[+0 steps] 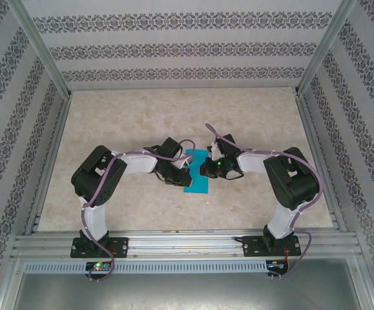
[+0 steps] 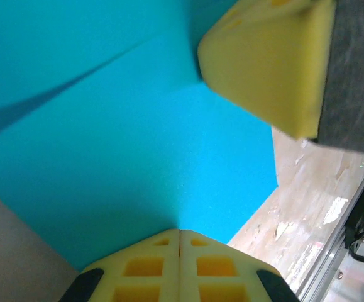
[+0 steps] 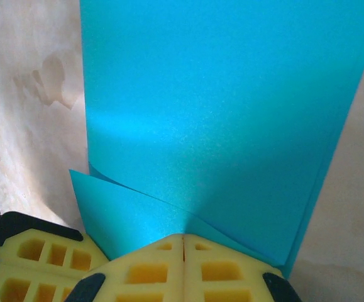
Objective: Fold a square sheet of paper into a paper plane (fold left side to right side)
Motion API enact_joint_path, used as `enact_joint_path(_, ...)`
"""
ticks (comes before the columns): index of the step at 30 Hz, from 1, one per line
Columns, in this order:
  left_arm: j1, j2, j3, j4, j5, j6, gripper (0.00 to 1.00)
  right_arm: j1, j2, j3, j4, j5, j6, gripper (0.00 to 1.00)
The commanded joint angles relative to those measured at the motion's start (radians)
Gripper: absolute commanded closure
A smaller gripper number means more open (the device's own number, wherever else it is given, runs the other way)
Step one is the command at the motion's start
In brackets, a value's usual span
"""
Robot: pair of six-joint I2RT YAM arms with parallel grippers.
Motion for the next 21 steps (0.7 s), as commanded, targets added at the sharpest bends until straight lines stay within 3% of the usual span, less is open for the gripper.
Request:
enact_joint_path(1,-0.008,-0.021,-0.052,-0.099,-0.025,0.064,0.99,-0.033,0.056,-0.017,-0.116,0.119,-0.033,1.0)
enact_joint_path(12,-0.01,-0.068,-0.108,-0.131,-0.078,0.124,0.98,-0.041,0.05,-0.016,-0.119,0.113,-0.04,1.0)
enact_joint_path(21,-0.01,-0.17,-0.158,-0.072,-0.082,0.105,0.94,-0.039,0.007,0.013,-0.078,0.024,-0.023,1.0)
